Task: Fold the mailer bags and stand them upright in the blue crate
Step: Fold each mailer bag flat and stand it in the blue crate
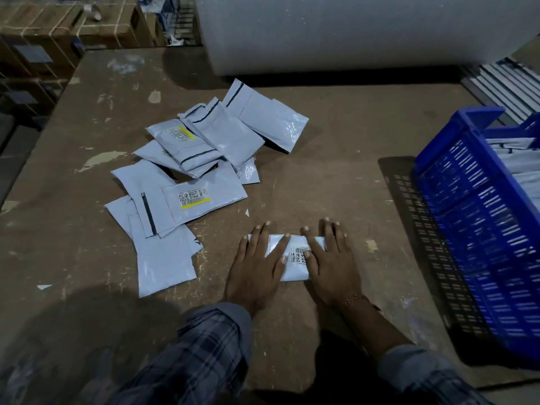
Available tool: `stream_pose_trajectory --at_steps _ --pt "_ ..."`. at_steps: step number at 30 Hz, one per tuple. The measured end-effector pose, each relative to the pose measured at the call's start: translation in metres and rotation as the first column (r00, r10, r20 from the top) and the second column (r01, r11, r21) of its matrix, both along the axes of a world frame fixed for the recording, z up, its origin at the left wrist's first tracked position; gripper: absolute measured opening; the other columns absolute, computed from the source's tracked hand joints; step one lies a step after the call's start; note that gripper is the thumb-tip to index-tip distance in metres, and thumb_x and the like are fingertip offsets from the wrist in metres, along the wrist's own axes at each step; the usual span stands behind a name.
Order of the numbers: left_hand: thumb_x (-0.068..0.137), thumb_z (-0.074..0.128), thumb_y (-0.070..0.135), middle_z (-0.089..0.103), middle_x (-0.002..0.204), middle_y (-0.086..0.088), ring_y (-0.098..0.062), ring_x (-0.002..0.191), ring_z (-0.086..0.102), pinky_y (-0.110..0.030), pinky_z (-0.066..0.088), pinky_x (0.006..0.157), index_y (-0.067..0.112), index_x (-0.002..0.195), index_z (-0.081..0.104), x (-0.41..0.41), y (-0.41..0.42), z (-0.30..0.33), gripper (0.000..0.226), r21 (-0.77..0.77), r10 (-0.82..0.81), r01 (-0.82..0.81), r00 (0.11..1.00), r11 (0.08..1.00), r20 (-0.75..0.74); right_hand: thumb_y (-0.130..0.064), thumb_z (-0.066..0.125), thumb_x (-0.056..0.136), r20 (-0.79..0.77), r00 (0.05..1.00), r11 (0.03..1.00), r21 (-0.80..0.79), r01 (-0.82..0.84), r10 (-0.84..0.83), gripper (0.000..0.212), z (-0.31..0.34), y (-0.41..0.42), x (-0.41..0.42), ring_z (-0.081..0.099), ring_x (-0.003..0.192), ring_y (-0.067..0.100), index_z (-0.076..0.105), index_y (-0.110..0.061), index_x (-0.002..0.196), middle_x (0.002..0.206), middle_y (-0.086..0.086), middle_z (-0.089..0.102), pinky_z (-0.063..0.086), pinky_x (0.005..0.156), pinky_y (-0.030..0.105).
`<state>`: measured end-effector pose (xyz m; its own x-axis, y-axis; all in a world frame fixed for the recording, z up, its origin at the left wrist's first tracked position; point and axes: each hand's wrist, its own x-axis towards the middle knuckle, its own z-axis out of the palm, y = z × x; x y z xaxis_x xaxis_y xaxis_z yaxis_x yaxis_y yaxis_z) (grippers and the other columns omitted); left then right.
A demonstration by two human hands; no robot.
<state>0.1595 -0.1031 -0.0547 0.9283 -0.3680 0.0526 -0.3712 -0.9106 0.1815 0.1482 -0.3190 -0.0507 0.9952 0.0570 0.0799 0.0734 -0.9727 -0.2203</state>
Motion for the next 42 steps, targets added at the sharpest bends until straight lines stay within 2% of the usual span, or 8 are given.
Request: stream_pose_trajectory --at_steps 7,13,22,31,36,38,42 --pt "0.114 0.020 0.046 0.007 0.177 -0.009 -0.029 0.162 0.008 -0.054 0.017 0.129 0.039 0.168 0.013 0.000 -0.001 0.002 0.055 -0.015 0.010 -0.010 1.000 1.000 -0.019 -0.041 0.032 0.106 -0.027 1.000 1.000 -0.017 -0.003 0.002 0.057 0.002 0.001 0.001 0.013 0.157 0.039 0.031 -0.029 0.162 0.171 0.015 0.015 0.022 0.125 0.056" --pt "0.113 0.014 0.048 0.007 0.177 -0.009 -0.029 0.162 0.008 -0.054 0.017 0.129 0.039 0.168 0.013 0.000 -0.001 0.002 0.055 -0.006 0.011 -0.011 1.000 1.000 -0.028 -0.040 0.034 0.106 -0.014 1.000 1.000 -0.009 -0.012 0.011 0.057 0.003 0.000 0.000 0.014 0.156 0.040 0.032 -0.027 0.161 0.170 0.017 0.018 0.021 0.125 0.056" --pt "0.113 0.022 0.046 0.013 0.176 -0.011 -0.032 0.161 0.014 -0.053 0.018 0.128 0.038 0.167 0.019 0.001 -0.002 0.001 0.055 0.015 0.006 -0.006 1.000 1.000 0.001 -0.040 0.031 0.106 -0.025 1.000 1.000 -0.001 -0.004 0.004 0.056 0.003 0.001 0.000 0.016 0.156 0.041 0.036 -0.027 0.160 0.170 0.018 0.019 0.023 0.124 0.056" --pt "0.113 0.024 0.047 0.011 0.176 -0.011 -0.032 0.161 0.012 -0.055 0.019 0.127 0.038 0.167 0.018 0.002 -0.002 0.001 0.055 0.034 0.008 -0.007 1.000 0.999 -0.021 -0.040 0.032 0.105 -0.040 0.999 1.000 0.016 -0.005 0.005 0.058 0.002 0.001 0.001 0.011 0.157 0.040 0.032 -0.029 0.162 0.171 0.017 0.014 0.019 0.126 0.054" --pt "0.113 0.020 0.049 0.008 0.176 -0.009 -0.030 0.162 0.006 -0.054 0.019 0.128 0.039 0.168 0.012 -0.001 -0.003 0.004 0.056 0.021 0.014 -0.014 1.000 1.000 -0.020 -0.049 0.014 0.102 -0.128 0.992 0.999 0.040 0.023 -0.018 0.067 0.012 0.004 0.010 0.008 0.158 0.040 0.034 -0.024 0.161 0.171 0.018 0.013 0.013 0.128 0.052" --pt "0.113 0.020 0.049 0.008 0.176 -0.008 -0.030 0.163 0.006 -0.054 0.019 0.128 0.039 0.168 0.013 -0.001 -0.003 0.005 0.057 0.009 0.016 -0.015 1.000 1.000 -0.024 -0.054 0.010 0.103 -0.132 0.990 0.998 0.030 0.050 -0.046 0.071 0.014 0.010 0.018 0.005 0.158 0.039 0.029 -0.021 0.163 0.171 0.019 0.009 0.007 0.129 0.050" --pt "0.113 0.023 0.047 0.009 0.176 -0.009 -0.029 0.163 0.006 -0.054 0.019 0.128 0.038 0.168 0.016 -0.001 -0.002 0.003 0.056 0.007 0.014 -0.014 1.000 1.000 -0.022 -0.052 0.020 0.107 -0.046 0.999 0.998 -0.065 0.017 -0.020 0.064 0.004 0.016 0.022 0.002 0.159 0.040 0.021 -0.025 0.165 0.171 0.020 0.008 0.007 0.128 0.054"
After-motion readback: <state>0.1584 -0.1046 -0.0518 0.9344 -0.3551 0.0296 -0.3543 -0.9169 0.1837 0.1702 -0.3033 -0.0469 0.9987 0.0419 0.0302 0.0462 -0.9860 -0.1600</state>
